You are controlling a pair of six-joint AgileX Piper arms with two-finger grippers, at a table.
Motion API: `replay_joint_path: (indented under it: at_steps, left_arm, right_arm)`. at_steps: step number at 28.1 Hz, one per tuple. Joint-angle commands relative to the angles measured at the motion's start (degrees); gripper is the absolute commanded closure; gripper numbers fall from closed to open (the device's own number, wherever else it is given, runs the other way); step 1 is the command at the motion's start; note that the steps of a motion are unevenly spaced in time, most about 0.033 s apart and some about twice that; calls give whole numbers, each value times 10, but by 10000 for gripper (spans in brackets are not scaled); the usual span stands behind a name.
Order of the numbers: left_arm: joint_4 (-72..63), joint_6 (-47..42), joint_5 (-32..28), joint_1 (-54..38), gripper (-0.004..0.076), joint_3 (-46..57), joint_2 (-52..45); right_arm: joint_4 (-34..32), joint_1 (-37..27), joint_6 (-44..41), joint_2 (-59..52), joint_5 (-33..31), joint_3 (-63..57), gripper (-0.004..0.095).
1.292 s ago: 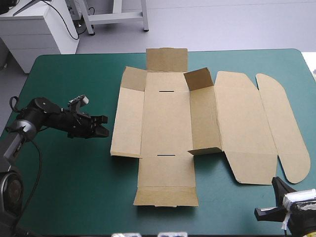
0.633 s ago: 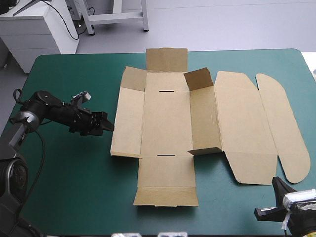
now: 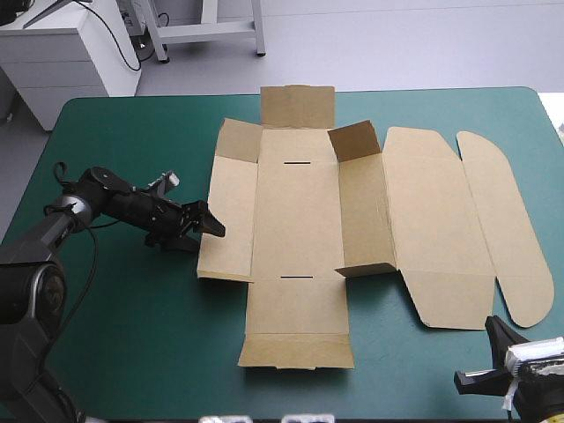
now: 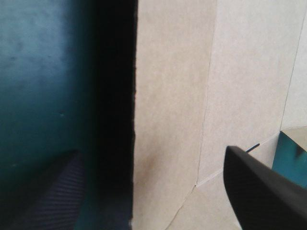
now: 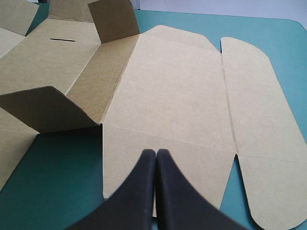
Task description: Fold the box
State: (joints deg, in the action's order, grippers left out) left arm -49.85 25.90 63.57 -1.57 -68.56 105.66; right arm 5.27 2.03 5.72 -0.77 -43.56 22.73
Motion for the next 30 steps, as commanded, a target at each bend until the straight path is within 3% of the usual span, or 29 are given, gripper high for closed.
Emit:
replay_joint_path:
  at_steps: [1,8,11,14,19,25,30]
  left_arm:
    - [-50,-5,19,25,160,-12,-7]
    - [-116,-4,14,62,162,-15,18]
    - [-124,-3,13,61,209,-15,18]
    - [-124,-3,17,61,337,-15,18]
    - [-132,18,45,61,731,-16,18]
    - [-149,28,56,45,732,-20,18]
    - [-123,42,101,39,732,-32,18]
  right_arm:
    - [0,1,2,-13,44,13,928]
    - [0,1,2,-13,44,13,928]
    - [0,1,2,-13,44,13,928]
    - [0,1,2,-13,44,13,928]
    - [0,1,2,-13,44,13,928]
    - [0,1,2,-13,44,13,928]
    - [0,1,2,-13,44,13,928]
